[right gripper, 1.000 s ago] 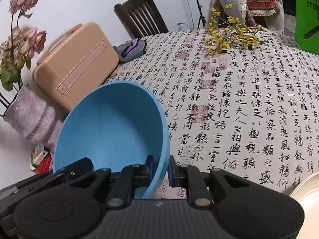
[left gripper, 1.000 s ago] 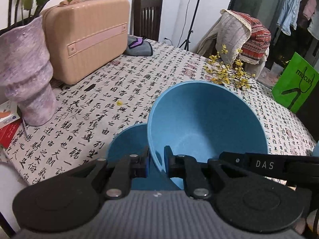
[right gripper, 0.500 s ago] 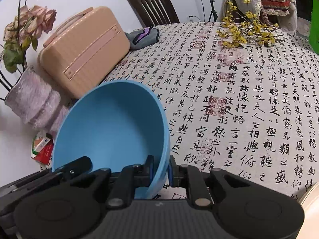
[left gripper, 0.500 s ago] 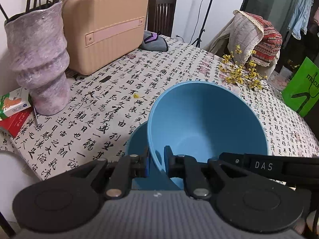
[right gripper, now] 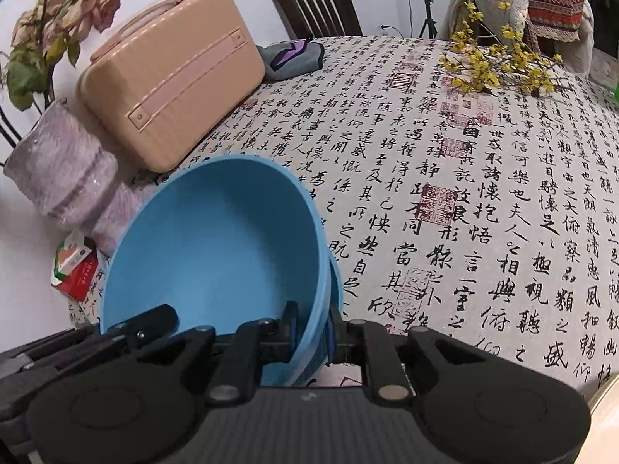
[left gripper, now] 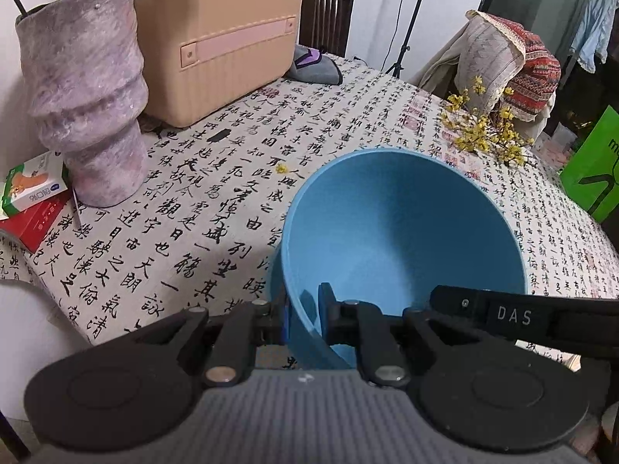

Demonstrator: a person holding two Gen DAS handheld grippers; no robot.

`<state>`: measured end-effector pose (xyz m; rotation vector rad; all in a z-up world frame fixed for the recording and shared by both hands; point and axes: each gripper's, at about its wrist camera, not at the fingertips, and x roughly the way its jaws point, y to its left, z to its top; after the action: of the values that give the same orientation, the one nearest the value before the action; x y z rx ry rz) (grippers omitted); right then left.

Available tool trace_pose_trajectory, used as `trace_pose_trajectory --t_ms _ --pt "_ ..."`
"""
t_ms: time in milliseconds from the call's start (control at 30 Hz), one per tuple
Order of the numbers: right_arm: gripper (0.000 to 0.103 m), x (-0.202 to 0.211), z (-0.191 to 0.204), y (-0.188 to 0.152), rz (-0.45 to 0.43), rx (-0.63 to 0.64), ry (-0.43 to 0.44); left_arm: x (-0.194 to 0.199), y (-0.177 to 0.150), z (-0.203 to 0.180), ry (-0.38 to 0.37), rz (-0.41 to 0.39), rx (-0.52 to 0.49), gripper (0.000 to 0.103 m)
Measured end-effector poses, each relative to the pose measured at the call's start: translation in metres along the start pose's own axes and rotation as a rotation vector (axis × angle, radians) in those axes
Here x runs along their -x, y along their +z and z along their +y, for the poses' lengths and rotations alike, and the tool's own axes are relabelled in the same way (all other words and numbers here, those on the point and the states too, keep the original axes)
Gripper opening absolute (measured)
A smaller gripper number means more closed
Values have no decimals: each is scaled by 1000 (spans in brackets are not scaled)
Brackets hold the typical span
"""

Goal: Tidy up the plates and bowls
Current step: 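Lower the held blue bowl into the placed blue bowl with both grippers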

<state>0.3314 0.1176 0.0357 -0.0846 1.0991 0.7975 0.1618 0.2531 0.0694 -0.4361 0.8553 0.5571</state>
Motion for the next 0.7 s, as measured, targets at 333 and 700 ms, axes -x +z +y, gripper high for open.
trace_pose_trajectory --t_ms 333,700 --pt "14 -10 11 0 9 76 -36 -10 -1 4 14 26 -11 13" --pt "14 -15 12 1 12 87 -45 -14 0 2 31 21 -38 13"
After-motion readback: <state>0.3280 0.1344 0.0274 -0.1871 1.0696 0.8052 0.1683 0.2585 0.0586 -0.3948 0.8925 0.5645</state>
